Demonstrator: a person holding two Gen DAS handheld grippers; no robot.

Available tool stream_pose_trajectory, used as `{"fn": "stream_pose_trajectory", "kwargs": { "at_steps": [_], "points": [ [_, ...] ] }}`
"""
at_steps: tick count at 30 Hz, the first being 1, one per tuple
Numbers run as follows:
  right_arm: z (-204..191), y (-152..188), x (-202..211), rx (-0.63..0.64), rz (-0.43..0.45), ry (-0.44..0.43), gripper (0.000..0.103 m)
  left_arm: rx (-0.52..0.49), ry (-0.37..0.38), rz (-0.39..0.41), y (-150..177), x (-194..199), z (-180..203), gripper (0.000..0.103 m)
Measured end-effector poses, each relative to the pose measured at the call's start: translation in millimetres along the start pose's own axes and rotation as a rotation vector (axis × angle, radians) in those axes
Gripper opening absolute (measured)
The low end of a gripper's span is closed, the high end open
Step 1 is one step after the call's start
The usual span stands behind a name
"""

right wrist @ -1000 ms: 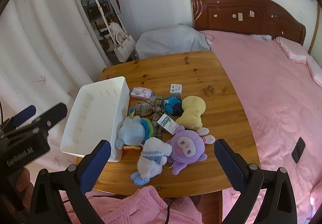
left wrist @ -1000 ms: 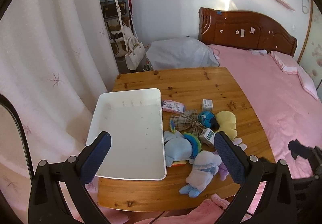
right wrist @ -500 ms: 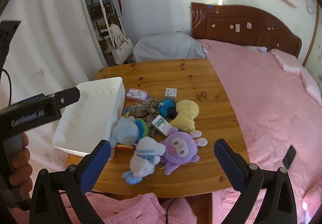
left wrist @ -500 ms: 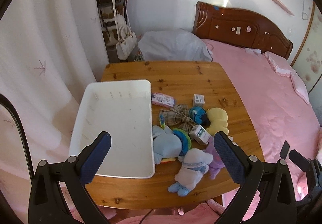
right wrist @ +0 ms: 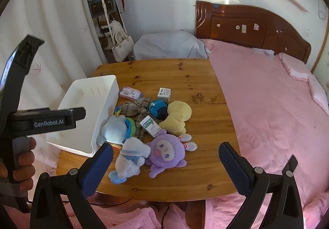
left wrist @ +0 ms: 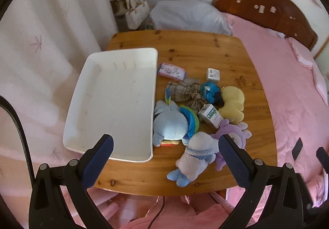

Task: Organize objects
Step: 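Move both tools over the pile of plush toys beside the white tray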

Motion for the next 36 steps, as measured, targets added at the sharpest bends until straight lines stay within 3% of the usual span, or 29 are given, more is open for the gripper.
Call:
{"fn": "stream_pose_trajectory", "kwargs": {
  "at_steps": [13,19,25,36],
  "points": [
    [16.8,-26.6,-29.6,0.080,-0.069,-0.222,0.103,0.080,-0.122,-0.029,7.8,-4.1,12.7,0.102],
    [17.9,-30.3,-56.4,0.124,-0.162,-0.325,0.103,0.112,-0.204,-0.051,18.5,-10.1,18.0,0.102],
    [20.8,-27.7,-88.6,0.163,-0.267,-0.376,0.103,0.145,-0.222,-0.106,27.9,-27.4,27.3,0.102],
    [34.6,-20.2,-150.4,0.072,-0.492,-0.434,0.103,0.055,-0.255,-0.173,42.0,-59.7,46.9,0.102]
  ]
}}
Point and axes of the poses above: each gripper's, at about its wrist camera, not at the fingertips, and x roughly against the way its jaws point, z to its right, y to its underside, the point moved 6 cm from there along -x, roughly the way its jaws point, and after that the axes turned 11 degrees about -x, right-handed, at the moved point
